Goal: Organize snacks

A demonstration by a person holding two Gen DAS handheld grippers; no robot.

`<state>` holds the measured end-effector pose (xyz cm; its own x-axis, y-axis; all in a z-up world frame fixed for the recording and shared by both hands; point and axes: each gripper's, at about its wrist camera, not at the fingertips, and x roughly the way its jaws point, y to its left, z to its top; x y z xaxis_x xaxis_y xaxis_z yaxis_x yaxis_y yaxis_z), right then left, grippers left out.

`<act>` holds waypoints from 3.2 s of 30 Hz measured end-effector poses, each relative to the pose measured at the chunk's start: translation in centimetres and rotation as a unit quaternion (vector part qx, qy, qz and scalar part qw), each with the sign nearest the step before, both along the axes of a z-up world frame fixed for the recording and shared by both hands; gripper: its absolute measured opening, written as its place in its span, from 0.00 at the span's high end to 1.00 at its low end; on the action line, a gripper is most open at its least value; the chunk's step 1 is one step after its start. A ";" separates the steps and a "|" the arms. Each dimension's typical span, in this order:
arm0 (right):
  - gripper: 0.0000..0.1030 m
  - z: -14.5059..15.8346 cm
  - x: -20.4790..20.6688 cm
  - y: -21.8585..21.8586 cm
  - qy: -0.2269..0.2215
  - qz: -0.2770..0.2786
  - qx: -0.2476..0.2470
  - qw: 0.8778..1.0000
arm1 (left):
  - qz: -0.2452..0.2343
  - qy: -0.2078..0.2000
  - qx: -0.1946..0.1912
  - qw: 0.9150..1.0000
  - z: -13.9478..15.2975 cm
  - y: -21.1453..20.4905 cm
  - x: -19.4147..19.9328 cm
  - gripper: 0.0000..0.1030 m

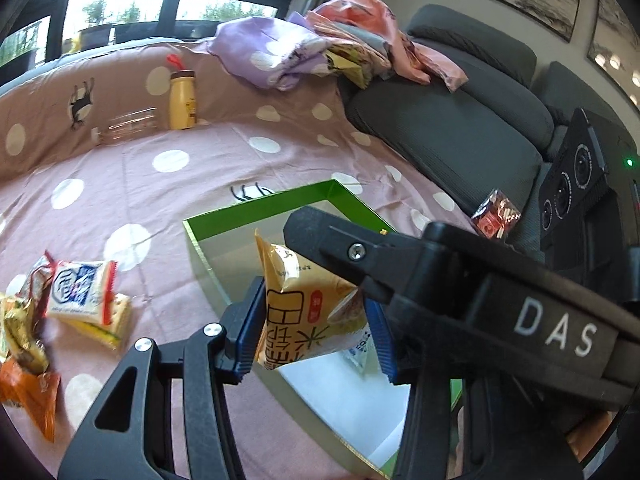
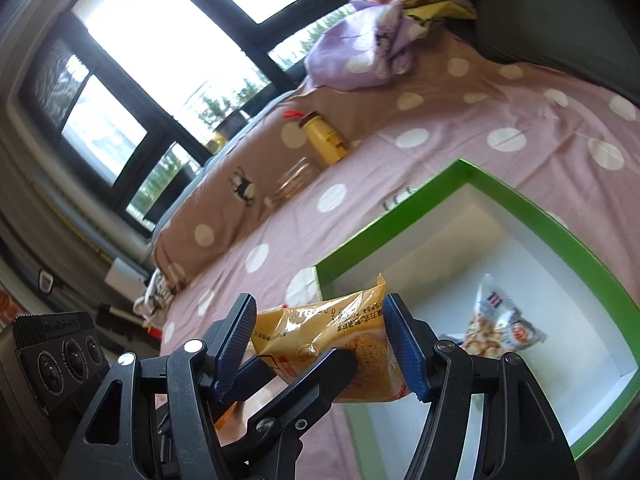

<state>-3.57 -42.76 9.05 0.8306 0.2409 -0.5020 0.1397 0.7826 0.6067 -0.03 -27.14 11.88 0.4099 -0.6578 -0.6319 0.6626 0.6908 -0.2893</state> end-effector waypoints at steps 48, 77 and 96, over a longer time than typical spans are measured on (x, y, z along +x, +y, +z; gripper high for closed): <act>0.21 -3.0 0.5 -3.6 0.067 -0.092 0.007 0.993 | -0.024 0.047 0.012 0.999 -2.7 -2.2 1.6 0.29; 0.12 -1.5 3.5 12.0 0.072 0.054 -0.177 0.980 | 0.313 0.046 -0.018 0.949 -3.9 26.1 0.6 0.04; 0.12 -4.7 6.1 19.3 0.110 0.198 -0.100 0.969 | 0.334 0.161 -0.015 0.929 -8.1 28.9 3.0 0.04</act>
<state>2.51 -23.45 4.34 0.5605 0.3983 -0.7261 -0.0865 0.9001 0.4270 2.98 1.74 3.73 0.5264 -0.3437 -0.7777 -0.0346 0.9052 -0.4235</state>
